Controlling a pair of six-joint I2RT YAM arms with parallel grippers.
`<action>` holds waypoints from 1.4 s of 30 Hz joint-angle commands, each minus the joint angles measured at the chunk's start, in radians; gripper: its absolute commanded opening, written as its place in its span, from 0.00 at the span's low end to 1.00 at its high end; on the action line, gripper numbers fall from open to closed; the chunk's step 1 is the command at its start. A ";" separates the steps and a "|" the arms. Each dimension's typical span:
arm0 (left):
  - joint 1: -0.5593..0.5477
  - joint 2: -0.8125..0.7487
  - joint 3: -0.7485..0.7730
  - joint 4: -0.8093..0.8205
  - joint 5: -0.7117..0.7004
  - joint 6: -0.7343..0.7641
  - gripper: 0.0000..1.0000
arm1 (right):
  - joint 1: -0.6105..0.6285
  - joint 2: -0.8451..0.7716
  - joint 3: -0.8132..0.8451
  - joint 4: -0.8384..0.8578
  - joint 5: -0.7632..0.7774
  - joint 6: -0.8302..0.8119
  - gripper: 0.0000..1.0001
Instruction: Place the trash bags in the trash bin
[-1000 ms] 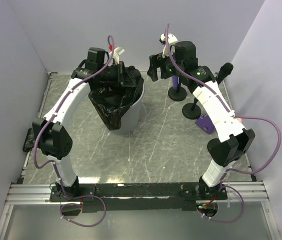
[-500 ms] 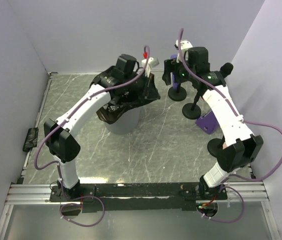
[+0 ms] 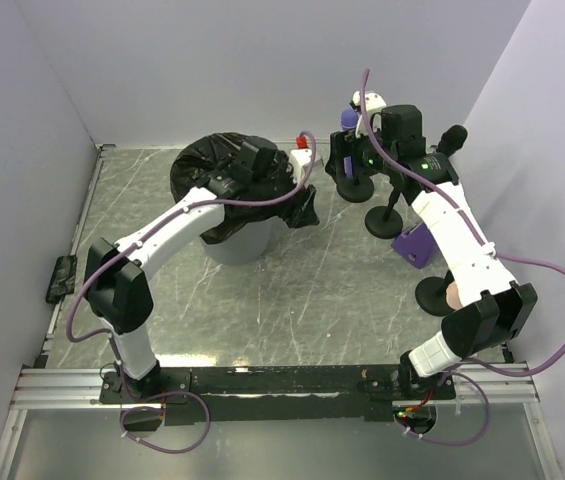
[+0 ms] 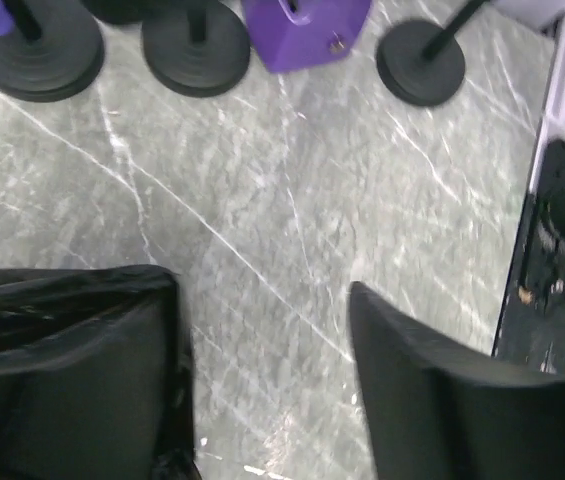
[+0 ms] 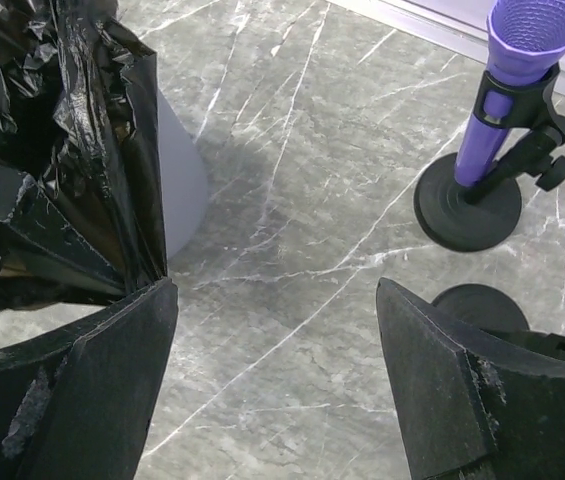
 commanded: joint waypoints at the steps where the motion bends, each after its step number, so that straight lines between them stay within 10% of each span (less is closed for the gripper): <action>1: 0.014 -0.121 -0.038 0.040 0.078 0.116 0.76 | 0.002 -0.016 0.050 0.015 0.001 -0.031 0.87; 6: 0.032 -0.304 -0.103 0.043 0.100 0.215 0.94 | -0.007 0.051 0.124 0.023 -0.069 -0.036 0.87; 16: 0.394 -0.450 -0.172 -0.099 0.382 0.104 0.96 | 0.006 0.264 0.259 0.172 -0.409 0.160 0.99; 22: 0.622 -0.605 -0.324 0.106 0.017 -0.199 0.99 | 0.031 0.328 0.337 0.179 -0.482 0.174 0.99; 28: 0.883 -0.626 -0.452 0.136 0.098 -0.440 0.98 | 0.049 0.341 0.306 0.155 -0.441 0.128 0.99; 36: 0.899 -0.692 -0.690 0.212 0.339 -0.500 0.93 | 0.057 0.346 0.263 0.153 -0.475 0.130 0.96; 42: 0.899 -0.703 -0.815 0.322 0.449 -0.572 0.83 | 0.065 0.371 0.259 0.161 -0.511 0.142 0.74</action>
